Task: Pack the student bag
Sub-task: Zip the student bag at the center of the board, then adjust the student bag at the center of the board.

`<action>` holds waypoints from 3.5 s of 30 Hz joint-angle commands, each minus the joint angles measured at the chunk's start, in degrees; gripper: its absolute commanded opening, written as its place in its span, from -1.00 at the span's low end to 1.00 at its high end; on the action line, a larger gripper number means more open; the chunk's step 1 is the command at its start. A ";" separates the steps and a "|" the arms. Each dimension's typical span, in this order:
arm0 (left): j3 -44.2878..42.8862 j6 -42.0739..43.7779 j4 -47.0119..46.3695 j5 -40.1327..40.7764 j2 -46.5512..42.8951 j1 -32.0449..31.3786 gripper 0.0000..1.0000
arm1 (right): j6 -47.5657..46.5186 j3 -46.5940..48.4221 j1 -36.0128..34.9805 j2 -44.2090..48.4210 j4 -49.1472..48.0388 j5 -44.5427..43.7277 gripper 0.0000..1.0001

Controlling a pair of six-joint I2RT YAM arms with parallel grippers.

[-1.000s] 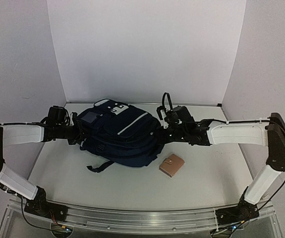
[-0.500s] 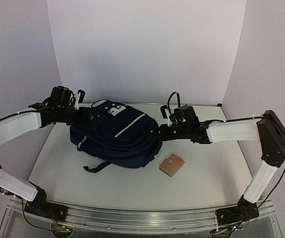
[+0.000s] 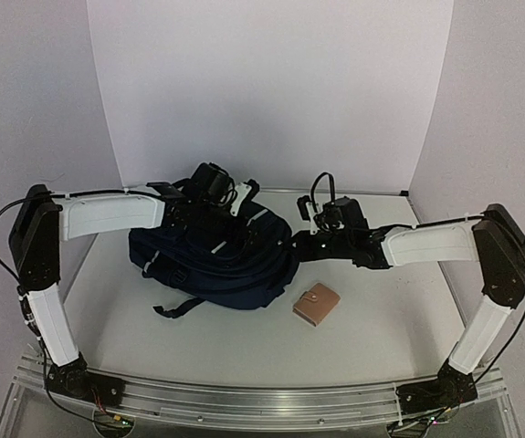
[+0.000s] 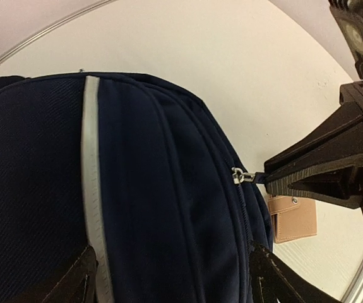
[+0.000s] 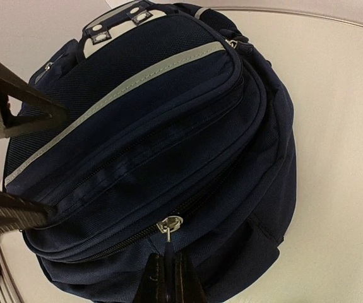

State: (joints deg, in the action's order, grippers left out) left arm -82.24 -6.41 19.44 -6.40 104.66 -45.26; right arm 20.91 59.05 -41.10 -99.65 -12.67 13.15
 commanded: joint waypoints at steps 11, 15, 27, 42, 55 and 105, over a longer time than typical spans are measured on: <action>-9.71 6.32 1.91 10.64 8.37 -2.03 -0.21 | 0.92 -2.85 0.23 5.42 -2.84 -6.65 -1.00; -7.04 6.32 2.71 9.99 7.62 -2.07 -0.71 | 1.17 -1.44 1.11 4.83 0.06 -10.74 -1.00; 5.63 11.06 0.12 -1.02 -2.63 -2.33 -1.00 | -1.11 4.62 11.64 -3.26 0.57 1.07 -1.00; 7.54 16.67 6.62 -10.15 -9.73 -2.87 -1.00 | -10.53 22.91 13.57 -18.40 2.32 16.11 -1.00; 5.07 18.36 9.15 -15.56 -8.96 -2.84 -0.99 | -7.24 37.56 13.52 -32.05 0.32 21.85 -1.00; 20.57 -36.08 -25.52 -28.73 -4.28 26.60 0.54 | -0.69 17.80 -2.66 -13.28 8.89 15.29 -1.00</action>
State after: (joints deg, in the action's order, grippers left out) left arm -52.30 -45.61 8.06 -31.19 92.11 -18.57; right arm 17.44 83.99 -38.12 -120.04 -5.30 26.48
